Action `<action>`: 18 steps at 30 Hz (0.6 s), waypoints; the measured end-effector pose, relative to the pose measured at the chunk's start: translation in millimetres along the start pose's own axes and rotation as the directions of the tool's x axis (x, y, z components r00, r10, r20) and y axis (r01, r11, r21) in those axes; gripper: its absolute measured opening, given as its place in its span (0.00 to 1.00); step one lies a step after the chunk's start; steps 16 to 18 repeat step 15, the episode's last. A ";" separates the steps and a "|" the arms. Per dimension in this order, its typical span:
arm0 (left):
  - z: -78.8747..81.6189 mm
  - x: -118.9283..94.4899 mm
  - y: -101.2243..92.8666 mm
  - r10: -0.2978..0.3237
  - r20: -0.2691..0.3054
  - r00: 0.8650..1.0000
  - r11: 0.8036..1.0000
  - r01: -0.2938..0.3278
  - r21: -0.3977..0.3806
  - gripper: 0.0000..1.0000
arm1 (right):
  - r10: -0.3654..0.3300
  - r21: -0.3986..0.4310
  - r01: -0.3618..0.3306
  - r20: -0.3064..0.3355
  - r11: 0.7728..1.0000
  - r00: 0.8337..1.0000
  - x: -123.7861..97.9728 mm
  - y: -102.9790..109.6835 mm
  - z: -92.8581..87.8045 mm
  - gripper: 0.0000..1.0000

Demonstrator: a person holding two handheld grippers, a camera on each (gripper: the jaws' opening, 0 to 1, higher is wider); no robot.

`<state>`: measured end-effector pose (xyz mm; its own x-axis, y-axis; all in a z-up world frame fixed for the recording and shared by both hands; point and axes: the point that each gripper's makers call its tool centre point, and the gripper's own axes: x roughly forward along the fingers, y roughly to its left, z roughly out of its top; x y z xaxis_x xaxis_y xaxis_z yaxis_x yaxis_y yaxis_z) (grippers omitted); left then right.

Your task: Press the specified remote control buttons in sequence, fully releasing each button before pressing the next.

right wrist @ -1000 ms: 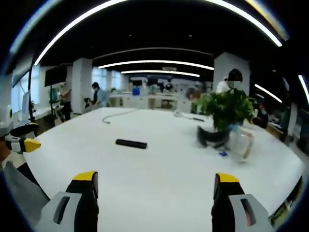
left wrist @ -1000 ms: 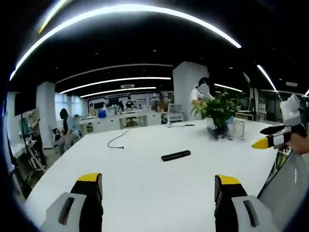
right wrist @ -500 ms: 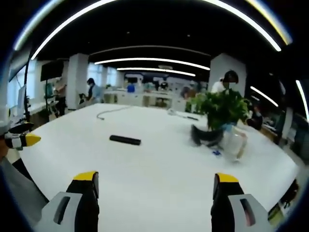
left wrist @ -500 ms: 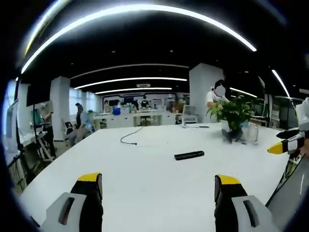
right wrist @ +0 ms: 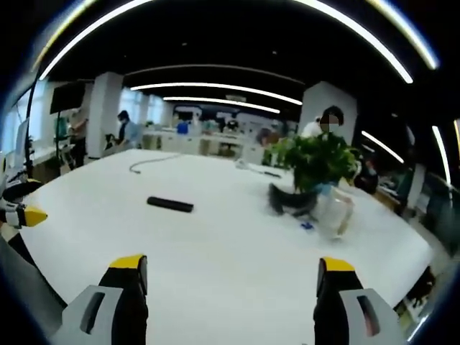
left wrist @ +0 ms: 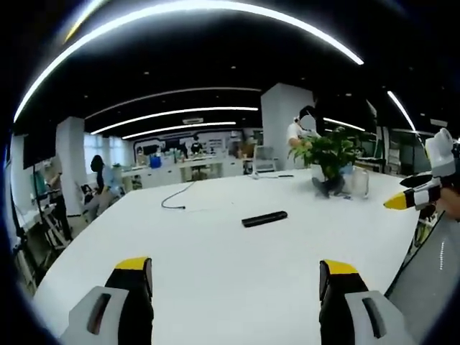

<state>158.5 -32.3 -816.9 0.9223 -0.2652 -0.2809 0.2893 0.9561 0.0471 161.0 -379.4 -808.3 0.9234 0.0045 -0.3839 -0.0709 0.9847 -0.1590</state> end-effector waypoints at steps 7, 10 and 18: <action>5.0 -0.2 -2.2 0.002 0.017 1.000 1.000 -0.002 -0.004 1.00 | 0.010 0.044 -0.009 -0.016 0.999 1.000 2.9 -5.3 -3.5 0.96; 4.3 -0.5 -0.3 0.008 0.011 1.000 1.000 -0.007 -0.023 1.00 | 0.027 0.022 -0.028 0.007 0.999 1.000 1.1 1.5 0.8 0.97; 9.4 -1.5 4.6 0.037 0.040 0.999 0.999 -0.037 -0.006 1.00 | 0.033 0.027 -0.033 -0.005 0.999 0.999 3.0 1.3 -0.9 0.97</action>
